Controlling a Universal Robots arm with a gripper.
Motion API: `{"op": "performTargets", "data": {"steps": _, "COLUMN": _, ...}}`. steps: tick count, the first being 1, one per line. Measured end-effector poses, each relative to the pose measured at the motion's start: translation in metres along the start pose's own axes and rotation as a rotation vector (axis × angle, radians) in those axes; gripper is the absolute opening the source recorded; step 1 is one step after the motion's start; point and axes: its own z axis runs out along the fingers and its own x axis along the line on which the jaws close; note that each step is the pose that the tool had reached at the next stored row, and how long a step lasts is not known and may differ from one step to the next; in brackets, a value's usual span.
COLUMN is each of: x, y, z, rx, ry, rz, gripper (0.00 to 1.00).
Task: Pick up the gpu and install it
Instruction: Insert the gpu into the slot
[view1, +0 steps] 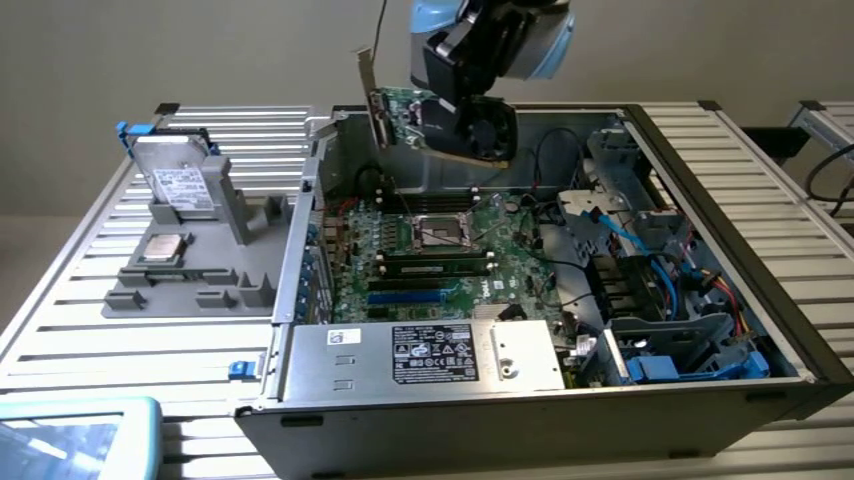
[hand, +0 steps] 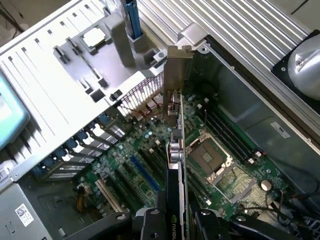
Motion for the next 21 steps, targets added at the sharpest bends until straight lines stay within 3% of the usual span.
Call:
{"op": "performTargets", "data": {"steps": 13, "x": -0.0001, "y": -0.0005, "z": 0.0021, "rx": 0.0015, "ry": 0.0623, "rz": -0.228, "gripper": 0.27}}
{"op": "performTargets", "data": {"steps": 21, "x": -0.0001, "y": -0.001, "z": 0.0039, "rx": -0.0079, "ry": 0.1033, "rz": -0.353, "gripper": 0.27}}
